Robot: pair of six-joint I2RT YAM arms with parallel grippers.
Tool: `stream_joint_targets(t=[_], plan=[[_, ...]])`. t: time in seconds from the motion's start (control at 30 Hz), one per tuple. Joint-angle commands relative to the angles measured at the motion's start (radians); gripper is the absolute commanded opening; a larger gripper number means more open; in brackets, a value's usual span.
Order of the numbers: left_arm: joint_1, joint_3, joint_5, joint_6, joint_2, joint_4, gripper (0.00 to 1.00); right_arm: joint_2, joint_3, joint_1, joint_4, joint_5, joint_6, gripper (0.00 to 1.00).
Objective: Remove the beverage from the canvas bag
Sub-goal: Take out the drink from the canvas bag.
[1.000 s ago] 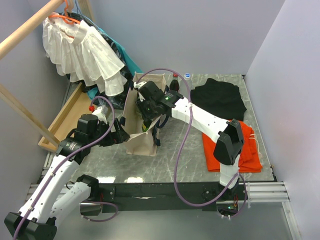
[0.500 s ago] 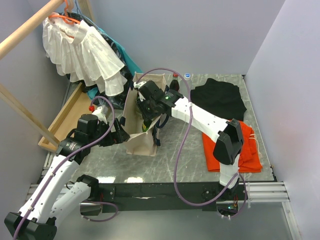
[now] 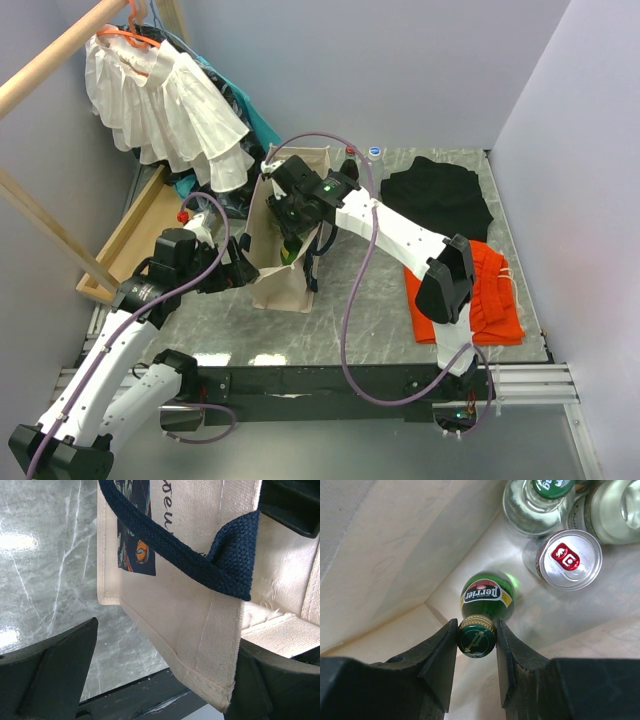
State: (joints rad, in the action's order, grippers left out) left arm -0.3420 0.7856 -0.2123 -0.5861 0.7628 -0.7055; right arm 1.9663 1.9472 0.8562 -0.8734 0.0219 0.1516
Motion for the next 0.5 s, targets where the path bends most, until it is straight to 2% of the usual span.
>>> stream_joint_targets(t=[0.0, 0.47], plan=[[-0.006, 0.021, 0.002, 0.045, -0.003, -0.068, 0.95, -0.038, 0.096, -0.008, 0.053, -0.016, -0.011, 0.00], [-0.006, 0.021, -0.001, 0.046, -0.007, -0.068, 0.95, -0.035, 0.151, -0.008, 0.062, -0.019, -0.012, 0.00]])
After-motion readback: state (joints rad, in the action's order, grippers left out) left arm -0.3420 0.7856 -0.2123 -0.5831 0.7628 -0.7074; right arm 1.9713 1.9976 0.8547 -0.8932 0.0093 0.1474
